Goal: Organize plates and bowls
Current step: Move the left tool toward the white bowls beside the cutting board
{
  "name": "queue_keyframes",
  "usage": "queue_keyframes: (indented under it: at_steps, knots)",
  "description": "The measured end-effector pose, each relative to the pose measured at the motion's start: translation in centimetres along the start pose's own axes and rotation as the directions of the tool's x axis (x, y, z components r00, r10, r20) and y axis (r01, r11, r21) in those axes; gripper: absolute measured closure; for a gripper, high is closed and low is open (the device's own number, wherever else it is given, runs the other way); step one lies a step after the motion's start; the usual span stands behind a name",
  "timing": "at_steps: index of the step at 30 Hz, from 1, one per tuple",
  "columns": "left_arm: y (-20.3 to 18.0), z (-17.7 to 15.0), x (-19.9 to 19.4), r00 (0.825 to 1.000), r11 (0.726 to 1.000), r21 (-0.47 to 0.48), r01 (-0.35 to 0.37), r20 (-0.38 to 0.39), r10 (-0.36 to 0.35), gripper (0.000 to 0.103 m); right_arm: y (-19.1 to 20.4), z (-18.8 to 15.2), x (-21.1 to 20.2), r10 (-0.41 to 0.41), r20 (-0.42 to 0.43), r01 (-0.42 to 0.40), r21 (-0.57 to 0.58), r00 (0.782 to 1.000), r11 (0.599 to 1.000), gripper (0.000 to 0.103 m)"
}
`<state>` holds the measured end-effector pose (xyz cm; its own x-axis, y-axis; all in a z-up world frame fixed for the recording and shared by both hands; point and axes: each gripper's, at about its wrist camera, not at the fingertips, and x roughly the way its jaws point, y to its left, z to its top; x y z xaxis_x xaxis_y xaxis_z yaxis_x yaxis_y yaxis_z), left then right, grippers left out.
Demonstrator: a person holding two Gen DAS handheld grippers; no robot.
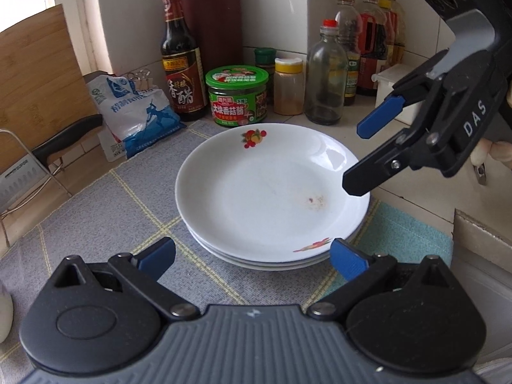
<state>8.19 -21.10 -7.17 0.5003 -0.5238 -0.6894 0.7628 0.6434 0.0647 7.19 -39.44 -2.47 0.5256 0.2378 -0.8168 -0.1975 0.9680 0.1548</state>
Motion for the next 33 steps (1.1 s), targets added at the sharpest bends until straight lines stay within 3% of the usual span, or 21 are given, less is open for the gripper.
queue_keyframes:
  at_steps: [7, 11, 17, 25, 33]
  knots:
    - [1.6, -1.3, -3.8, 0.988, 0.975, -0.167, -0.150, 0.008, 0.154, 0.001, 3.6, -0.3, -0.9, -0.071, 0.163, 0.087, -0.094, 0.984, 0.992, 0.000]
    - [2.2, -2.7, -6.1, 0.966, 0.932, -0.262, -0.251, -0.007, 0.258, 0.001, 5.7, -0.6, -0.6, -0.034, 0.202, 0.061, -0.129, 0.979, 0.990, 0.000]
    - [2.6, -5.2, -9.2, 0.926, 0.862, -0.352, -0.366, -0.049, 0.373, 0.001, 9.4, -1.3, -0.1, -0.025, 0.239, 0.084, -0.243, 0.971, 0.966, 0.000]
    - [5.8, -9.3, -11.7, 0.900, 0.815, -0.387, -0.431, -0.114, 0.421, 0.001, 15.3, -2.1, 0.8, 0.007, 0.244, 0.087, -0.372, 0.970, 0.924, 0.000]
    - [11.4, -11.6, -14.9, 0.892, 0.796, -0.406, -0.449, -0.150, 0.427, 0.001, 21.5, -0.8, 4.0, 0.104, 0.167, -0.037, -0.361, 0.980, 0.932, 0.000]
